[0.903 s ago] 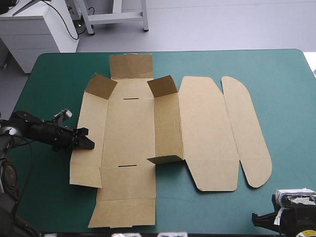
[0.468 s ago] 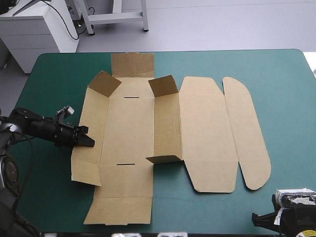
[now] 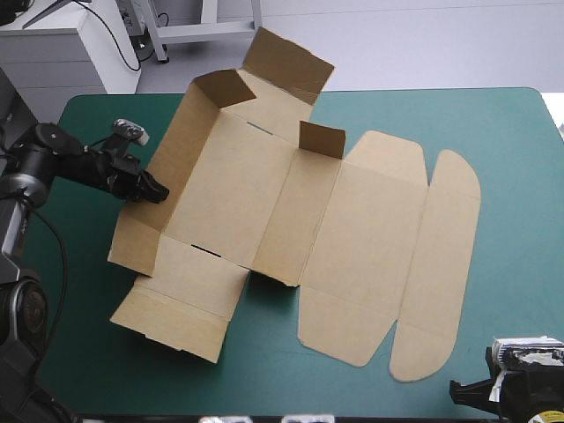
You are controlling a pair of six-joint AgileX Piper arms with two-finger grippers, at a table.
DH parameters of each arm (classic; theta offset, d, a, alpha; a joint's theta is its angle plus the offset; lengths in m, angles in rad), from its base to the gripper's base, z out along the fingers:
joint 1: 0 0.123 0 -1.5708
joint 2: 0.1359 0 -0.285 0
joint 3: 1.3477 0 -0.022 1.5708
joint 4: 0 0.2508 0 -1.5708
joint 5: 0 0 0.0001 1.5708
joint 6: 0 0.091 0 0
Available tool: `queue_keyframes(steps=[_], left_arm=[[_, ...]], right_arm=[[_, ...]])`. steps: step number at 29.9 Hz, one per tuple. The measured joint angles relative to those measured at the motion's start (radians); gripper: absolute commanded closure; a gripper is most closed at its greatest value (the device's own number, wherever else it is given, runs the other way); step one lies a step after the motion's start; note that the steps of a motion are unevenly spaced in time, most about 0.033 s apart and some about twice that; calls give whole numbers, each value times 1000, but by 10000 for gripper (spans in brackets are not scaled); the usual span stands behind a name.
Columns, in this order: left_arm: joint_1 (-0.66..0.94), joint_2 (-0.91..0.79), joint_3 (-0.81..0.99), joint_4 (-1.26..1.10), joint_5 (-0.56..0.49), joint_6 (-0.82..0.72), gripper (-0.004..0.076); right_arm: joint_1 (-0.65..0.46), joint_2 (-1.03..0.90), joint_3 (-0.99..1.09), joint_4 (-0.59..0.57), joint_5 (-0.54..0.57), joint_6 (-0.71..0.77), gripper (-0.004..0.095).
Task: Fold the box
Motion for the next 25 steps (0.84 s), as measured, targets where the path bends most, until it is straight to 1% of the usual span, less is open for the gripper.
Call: queue_keyframes(steps=[2,5,9,15,22,25], left_arm=[[-68,0,-57,81,-18,6,732],[-171,0,-128,178,-87,14,732],[-320,0,-165,272,-262,31,732],[-509,17,-168,440,-447,91,732],[-678,27,-168,615,-557,102,732],[-763,27,-168,777,-577,65,732]], right_arm=[[0,0,0,0,0,0,928],[0,0,0,-1,0,0,928],[0,0,0,-1,0,0,928],[0,0,0,-1,0,0,928],[0,0,0,-1,0,0,928],[0,0,0,-1,0,0,928]])
